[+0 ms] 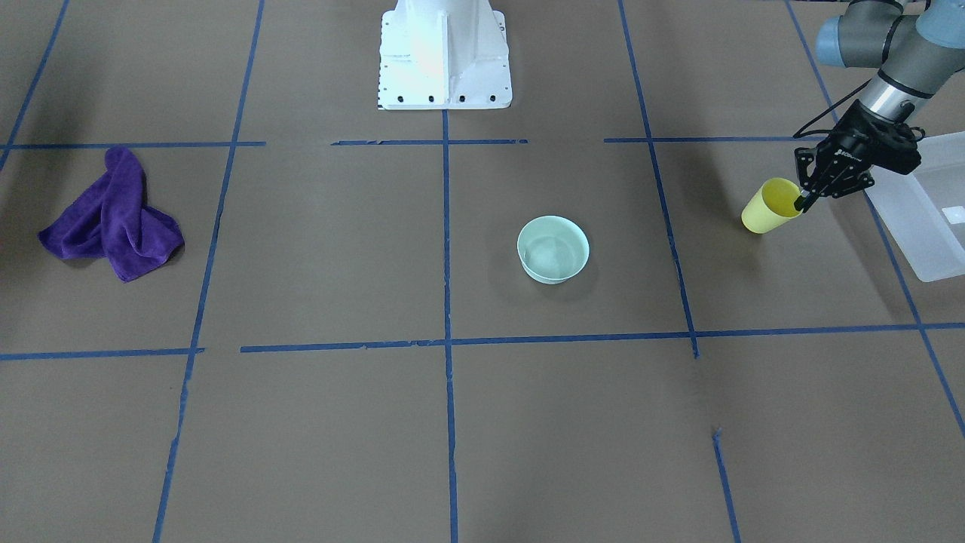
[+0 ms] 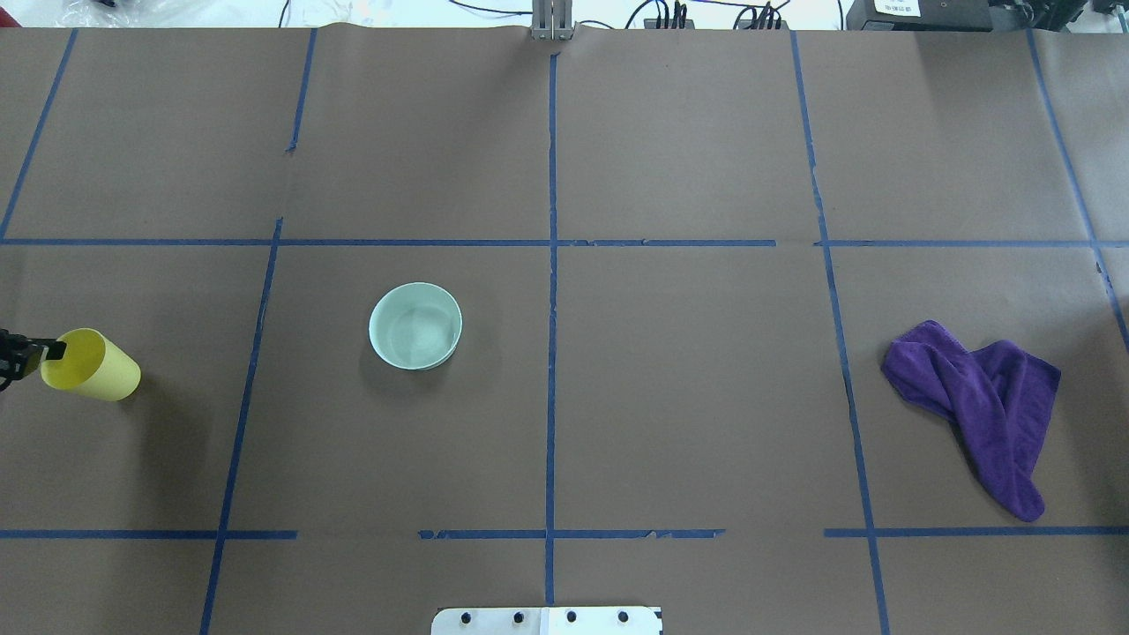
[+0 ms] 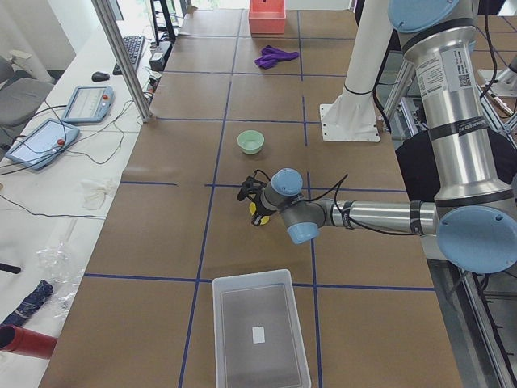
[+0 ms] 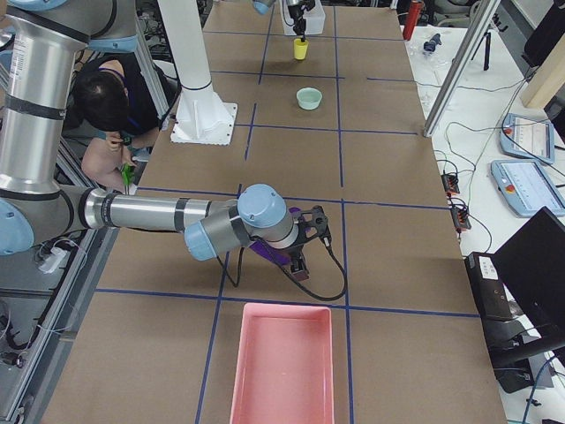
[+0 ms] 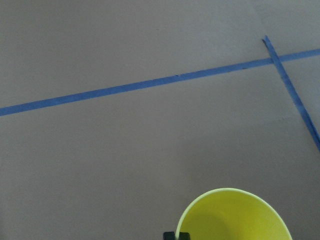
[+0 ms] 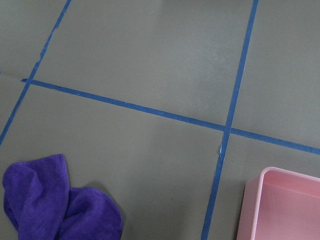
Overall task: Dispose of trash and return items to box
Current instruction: 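Reach the left gripper to the yellow cup and grasp it, then lift the yellow cup with the left gripper and drop it into the clear bin, then reach the right gripper to the purple cloth and grasp it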
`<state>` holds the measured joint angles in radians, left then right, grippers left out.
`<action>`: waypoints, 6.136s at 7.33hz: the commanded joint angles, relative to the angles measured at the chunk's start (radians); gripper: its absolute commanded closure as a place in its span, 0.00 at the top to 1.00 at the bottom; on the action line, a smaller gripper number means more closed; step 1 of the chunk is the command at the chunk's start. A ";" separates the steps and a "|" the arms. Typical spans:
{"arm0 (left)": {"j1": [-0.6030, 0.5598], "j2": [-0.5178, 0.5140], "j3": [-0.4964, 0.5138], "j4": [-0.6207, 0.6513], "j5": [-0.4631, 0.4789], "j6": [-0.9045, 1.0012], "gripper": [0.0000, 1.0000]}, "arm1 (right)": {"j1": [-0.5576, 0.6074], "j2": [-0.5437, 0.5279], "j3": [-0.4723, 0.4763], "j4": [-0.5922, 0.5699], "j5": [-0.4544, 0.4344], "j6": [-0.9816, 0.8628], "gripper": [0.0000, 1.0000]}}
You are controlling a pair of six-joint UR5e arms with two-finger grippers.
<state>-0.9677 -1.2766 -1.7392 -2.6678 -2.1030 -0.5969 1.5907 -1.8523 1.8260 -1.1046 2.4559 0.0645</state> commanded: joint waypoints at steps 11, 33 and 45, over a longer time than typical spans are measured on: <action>-0.650 -0.055 0.348 0.118 -0.252 0.837 0.00 | 0.000 -0.012 -0.034 0.003 0.003 0.003 1.00; -0.523 -0.316 0.070 0.597 -0.298 0.871 1.00 | -0.920 -0.028 0.015 0.416 -0.602 0.744 0.77; -0.525 -0.306 0.064 0.595 -0.302 0.871 1.00 | -0.289 -0.056 0.175 -0.009 -0.190 0.025 0.00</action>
<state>-1.4926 -1.5827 -1.6748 -2.0724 -2.4051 0.2746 1.0900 -1.9087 1.9425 -0.9471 2.1310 0.3081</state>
